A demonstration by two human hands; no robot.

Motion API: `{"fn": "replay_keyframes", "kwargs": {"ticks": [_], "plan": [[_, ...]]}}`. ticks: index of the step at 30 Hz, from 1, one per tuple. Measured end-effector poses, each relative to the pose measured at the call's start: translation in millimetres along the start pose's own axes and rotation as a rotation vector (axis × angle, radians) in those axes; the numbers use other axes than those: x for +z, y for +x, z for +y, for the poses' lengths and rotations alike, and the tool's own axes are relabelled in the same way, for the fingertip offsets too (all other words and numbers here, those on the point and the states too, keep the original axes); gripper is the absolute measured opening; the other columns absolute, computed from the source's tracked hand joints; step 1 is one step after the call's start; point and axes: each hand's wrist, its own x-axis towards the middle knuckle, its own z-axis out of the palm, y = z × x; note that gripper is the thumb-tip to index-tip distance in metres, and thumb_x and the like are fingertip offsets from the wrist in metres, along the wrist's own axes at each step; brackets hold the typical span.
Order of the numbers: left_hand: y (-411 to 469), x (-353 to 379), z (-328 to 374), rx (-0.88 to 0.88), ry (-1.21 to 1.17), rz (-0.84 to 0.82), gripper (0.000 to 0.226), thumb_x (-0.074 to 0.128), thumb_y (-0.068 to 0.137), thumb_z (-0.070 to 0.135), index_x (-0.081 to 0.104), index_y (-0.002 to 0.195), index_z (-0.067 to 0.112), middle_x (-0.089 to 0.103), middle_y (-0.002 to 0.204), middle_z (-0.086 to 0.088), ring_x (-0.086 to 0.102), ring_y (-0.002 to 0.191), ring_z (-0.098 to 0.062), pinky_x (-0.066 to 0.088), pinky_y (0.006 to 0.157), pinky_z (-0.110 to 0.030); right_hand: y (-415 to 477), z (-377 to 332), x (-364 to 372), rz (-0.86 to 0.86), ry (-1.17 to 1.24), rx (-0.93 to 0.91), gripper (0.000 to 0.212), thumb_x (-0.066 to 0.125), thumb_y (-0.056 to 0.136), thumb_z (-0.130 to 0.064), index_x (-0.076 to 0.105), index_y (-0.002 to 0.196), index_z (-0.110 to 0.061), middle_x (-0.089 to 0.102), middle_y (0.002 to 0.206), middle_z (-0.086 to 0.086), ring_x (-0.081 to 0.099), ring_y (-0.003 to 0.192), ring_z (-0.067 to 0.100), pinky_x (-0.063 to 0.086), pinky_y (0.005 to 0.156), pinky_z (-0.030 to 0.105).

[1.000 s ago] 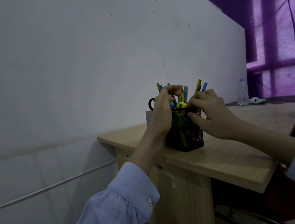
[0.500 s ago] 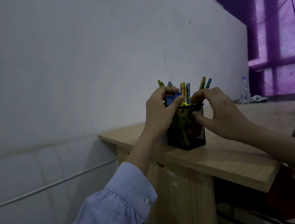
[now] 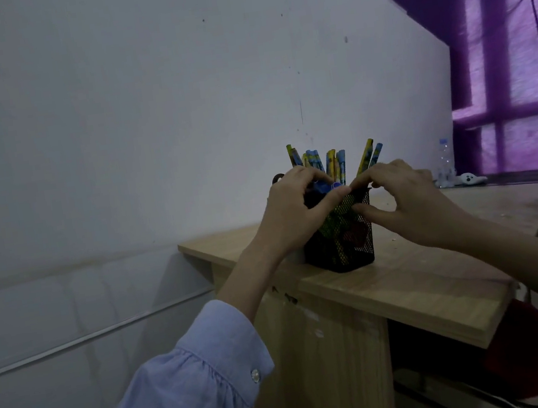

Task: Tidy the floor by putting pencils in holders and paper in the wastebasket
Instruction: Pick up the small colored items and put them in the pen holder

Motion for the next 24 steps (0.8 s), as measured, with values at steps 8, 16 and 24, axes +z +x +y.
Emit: {"fn": "replay_keyframes", "kwargs": {"ticks": [8,16,24], "plan": [[2,-5,-7,0.05,0.256,-0.12,0.035,0.057,0.087,0.049,0.067,0.1,0.018,0.067,0.097,0.0,0.05,0.094,-0.019,0.04,0.085,-0.033,6,7,-6,-0.086,0.113,-0.026,0.024,0.067,0.084,-0.035,0.063,0.106,-0.028,0.059,0.096,-0.02,0.057,0.091,0.011,0.045,0.087,0.043],[-8,10,-7,0.038,0.146,-0.044,0.032,0.055,0.093,0.032,0.066,0.088,0.002,0.053,0.097,-0.013,0.046,0.093,-0.023,0.04,0.082,-0.035,9,8,0,-0.06,0.044,-0.08,0.025,0.065,0.085,-0.032,0.064,0.106,-0.018,0.048,0.115,-0.006,0.05,0.1,0.014,0.045,0.089,0.051],[-8,8,-6,0.072,0.21,-0.111,0.032,0.05,0.095,0.036,0.064,0.098,0.008,0.064,0.09,-0.008,0.051,0.084,-0.019,0.042,0.077,-0.037,8,10,-1,-0.05,-0.02,-0.107,0.027,0.068,0.083,-0.029,0.066,0.105,-0.014,0.048,0.115,0.001,0.047,0.082,0.008,0.034,0.068,0.006]]}}
